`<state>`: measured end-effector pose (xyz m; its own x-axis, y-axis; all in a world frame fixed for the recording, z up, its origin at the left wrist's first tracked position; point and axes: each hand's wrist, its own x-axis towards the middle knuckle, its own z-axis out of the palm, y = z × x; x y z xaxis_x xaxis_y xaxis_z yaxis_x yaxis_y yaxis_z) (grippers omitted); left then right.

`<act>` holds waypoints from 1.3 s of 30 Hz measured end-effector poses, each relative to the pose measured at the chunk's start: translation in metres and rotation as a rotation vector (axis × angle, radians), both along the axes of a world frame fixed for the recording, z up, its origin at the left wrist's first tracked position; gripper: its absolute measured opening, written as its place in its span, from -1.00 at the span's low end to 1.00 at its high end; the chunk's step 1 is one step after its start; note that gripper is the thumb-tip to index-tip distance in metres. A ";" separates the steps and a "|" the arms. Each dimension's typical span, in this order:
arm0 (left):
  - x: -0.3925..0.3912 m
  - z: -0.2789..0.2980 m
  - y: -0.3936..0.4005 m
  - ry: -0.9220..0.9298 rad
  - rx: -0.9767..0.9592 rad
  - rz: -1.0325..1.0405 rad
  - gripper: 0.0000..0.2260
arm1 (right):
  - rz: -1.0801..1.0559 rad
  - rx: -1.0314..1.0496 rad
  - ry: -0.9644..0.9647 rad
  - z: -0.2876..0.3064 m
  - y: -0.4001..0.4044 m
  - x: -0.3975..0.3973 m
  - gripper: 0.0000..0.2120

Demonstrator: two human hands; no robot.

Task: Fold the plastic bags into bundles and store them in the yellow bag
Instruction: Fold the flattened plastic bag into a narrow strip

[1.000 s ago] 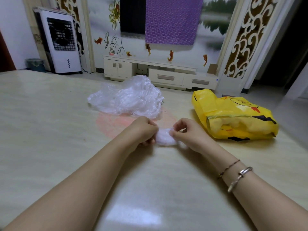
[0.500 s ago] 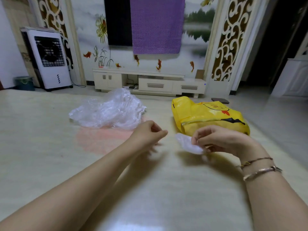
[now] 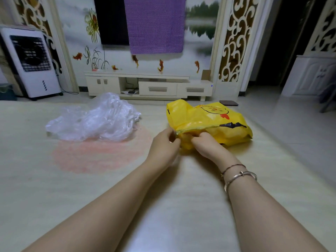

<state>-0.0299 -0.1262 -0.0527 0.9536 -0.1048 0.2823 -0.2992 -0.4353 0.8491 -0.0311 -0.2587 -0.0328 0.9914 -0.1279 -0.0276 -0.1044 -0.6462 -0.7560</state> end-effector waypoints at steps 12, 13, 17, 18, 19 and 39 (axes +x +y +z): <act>0.001 0.001 0.001 0.090 -0.121 -0.023 -0.87 | 0.157 -0.520 0.161 0.026 0.000 -0.032 -0.34; 0.000 0.004 0.003 0.119 -0.117 -0.045 -0.86 | 0.173 -0.516 0.142 0.033 0.001 -0.036 -0.31; -0.004 0.026 0.025 0.208 -0.044 -0.100 -0.89 | 0.204 -0.544 0.108 0.051 0.002 -0.050 -0.25; -0.003 0.030 0.033 0.203 -0.029 -0.087 -0.88 | 0.209 -0.559 0.119 0.053 0.001 -0.052 -0.24; -0.003 0.033 0.044 0.194 -0.015 -0.067 -0.88 | 0.218 -0.569 0.137 0.055 0.003 -0.054 -0.22; 0.007 0.000 0.157 -0.124 0.441 0.367 -0.76 | 0.302 -0.296 -0.048 0.049 0.029 -0.053 -0.61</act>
